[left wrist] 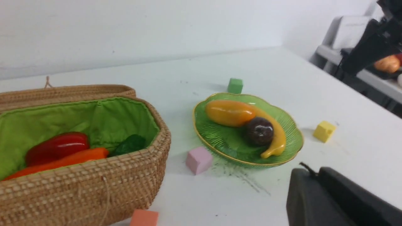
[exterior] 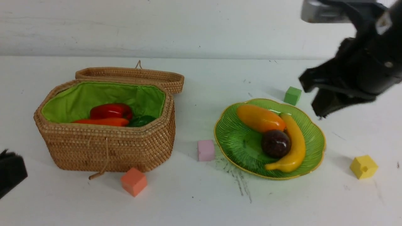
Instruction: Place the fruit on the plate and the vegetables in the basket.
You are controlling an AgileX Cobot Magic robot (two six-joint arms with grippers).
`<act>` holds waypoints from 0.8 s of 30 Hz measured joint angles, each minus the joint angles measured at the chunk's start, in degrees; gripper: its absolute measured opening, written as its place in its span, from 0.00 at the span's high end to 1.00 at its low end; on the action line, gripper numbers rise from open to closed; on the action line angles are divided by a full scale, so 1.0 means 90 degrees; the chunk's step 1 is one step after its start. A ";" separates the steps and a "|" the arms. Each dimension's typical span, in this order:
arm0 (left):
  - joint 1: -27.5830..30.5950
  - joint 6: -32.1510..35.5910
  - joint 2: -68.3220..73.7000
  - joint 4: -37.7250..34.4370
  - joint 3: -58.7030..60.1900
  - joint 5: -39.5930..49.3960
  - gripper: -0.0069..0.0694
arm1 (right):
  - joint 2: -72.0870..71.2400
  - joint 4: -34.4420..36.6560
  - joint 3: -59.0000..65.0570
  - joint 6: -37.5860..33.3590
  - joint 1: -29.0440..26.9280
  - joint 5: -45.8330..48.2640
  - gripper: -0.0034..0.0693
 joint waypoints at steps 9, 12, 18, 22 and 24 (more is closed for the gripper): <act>0.0000 0.0000 -0.1187 -0.0596 0.1426 -0.1047 0.93 | -0.2805 -0.0046 0.2855 0.1125 0.0000 0.0009 0.96; 0.0000 -0.0069 -0.1220 -0.0669 0.1641 -0.1210 0.93 | -0.3891 -0.0050 0.3790 0.1444 0.0000 -0.0211 0.95; 0.0000 -0.0115 -0.1220 -0.0706 0.1725 -0.1255 0.93 | -0.4789 -0.0218 0.4674 0.1557 0.0000 -0.0913 0.95; 0.0000 -0.0115 -0.1220 -0.0707 0.1725 -0.1255 0.93 | -0.4858 -0.0325 0.4776 0.1557 0.0000 -0.1002 0.93; 0.0000 -0.0115 -0.1220 -0.0707 0.1725 -0.1255 0.93 | -0.4869 -0.0387 0.4779 0.1557 0.0000 -0.0996 0.93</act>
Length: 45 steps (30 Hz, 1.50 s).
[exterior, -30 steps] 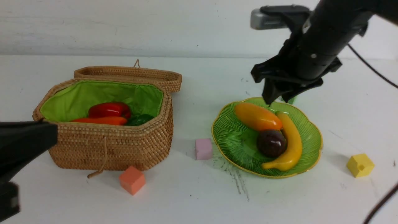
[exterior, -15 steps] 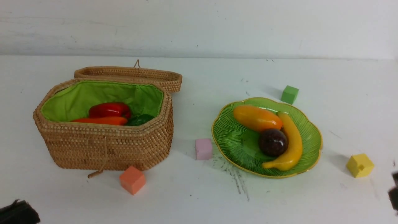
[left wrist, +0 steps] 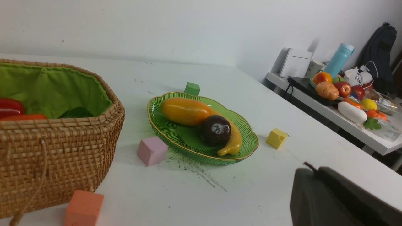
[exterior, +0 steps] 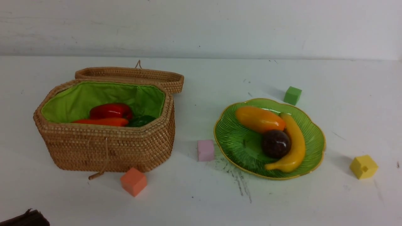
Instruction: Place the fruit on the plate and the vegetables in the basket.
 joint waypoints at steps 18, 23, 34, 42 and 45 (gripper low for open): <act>0.0000 -0.0002 0.0000 0.0000 0.0000 0.0000 0.92 | -0.2040 -0.0760 0.2779 -0.0649 -0.2203 -0.3854 0.95; 0.0000 -0.0002 0.0000 0.0000 0.0000 0.0000 0.91 | -0.3690 -0.0780 0.4559 -0.0767 -0.2941 -0.4643 0.96; 0.0000 -0.0002 0.0000 -0.0013 0.0000 -0.0002 0.91 | -0.3880 -0.0654 0.4607 -0.0837 -0.2958 -0.4436 0.96; 0.0000 -0.0002 0.0000 -0.0013 0.0000 -0.0002 0.90 | -0.3880 -0.0617 0.4607 -0.0837 -0.2958 -0.4429 0.95; 0.0000 -0.0002 0.0000 -0.0013 0.0000 -0.0002 0.89 | -0.3880 -0.0617 0.4607 -0.0837 -0.2958 -0.4429 0.95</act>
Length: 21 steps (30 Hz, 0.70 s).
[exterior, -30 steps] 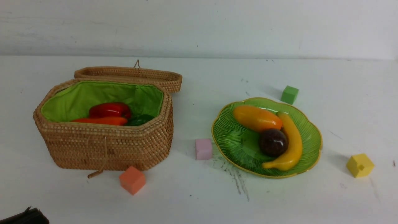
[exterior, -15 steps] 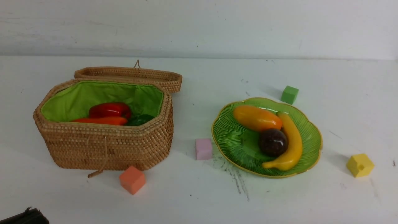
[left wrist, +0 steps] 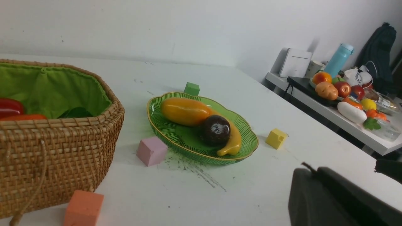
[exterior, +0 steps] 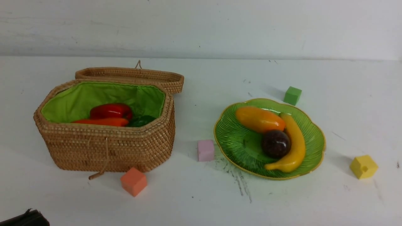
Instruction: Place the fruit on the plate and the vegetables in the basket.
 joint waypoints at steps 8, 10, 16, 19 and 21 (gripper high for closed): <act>0.0000 0.0000 0.0000 0.0012 0.0000 -0.0021 0.88 | 0.0000 0.0000 0.0000 0.0000 0.0000 0.0000 0.94; 0.0000 0.0012 0.0000 0.0077 0.0036 -0.0170 0.88 | 0.0000 0.0000 0.0000 0.0000 0.0000 0.0000 0.93; 0.1294 0.0817 -0.0327 -0.0038 0.0716 -0.0954 0.93 | 0.0000 0.0005 0.0000 0.0000 0.0000 0.0000 0.92; 0.2373 0.1200 -0.0632 -0.0565 0.1230 -0.1057 0.93 | 0.0000 0.0005 0.0000 0.0000 0.0000 0.0000 0.92; 0.3180 0.1354 -0.0673 -0.0906 0.1770 -0.1122 0.93 | -0.0005 0.0005 0.0000 0.0000 -0.0004 0.0000 0.92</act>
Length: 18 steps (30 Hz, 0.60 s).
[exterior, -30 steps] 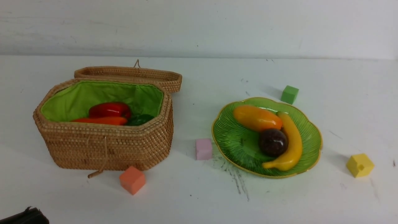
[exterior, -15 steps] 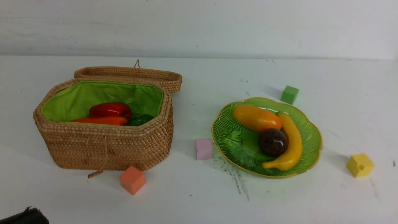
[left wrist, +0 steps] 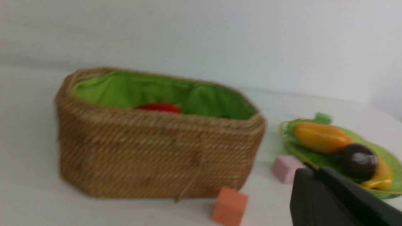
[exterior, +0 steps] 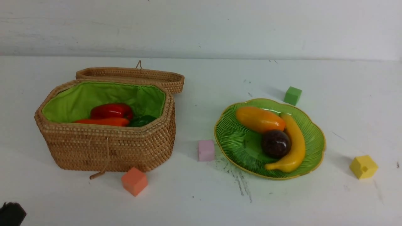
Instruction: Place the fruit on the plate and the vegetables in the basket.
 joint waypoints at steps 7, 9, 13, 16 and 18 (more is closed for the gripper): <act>0.0730 0.0007 0.0000 -0.0266 0.0321 0.1483 0.93 | -0.0007 0.0000 0.0000 0.0000 -0.0008 0.0000 0.91; 0.0743 0.0000 0.0000 -0.0272 0.0321 0.1577 0.93 | -0.0007 0.0002 0.0000 0.0000 -0.0008 0.0000 0.91; 0.0750 -0.0039 0.0000 -0.0289 0.0321 0.1607 0.93 | -0.0007 0.0016 0.0000 0.0000 -0.0008 0.0000 0.90; 0.0750 -0.0044 0.0000 -0.0294 0.0321 0.1607 0.93 | -0.0007 0.0016 0.0000 0.0005 -0.0008 0.0000 0.89; 0.0750 -0.0044 0.0000 -0.0294 0.0321 0.1607 0.93 | -0.0007 0.0016 0.0000 0.0005 -0.0008 0.0000 0.89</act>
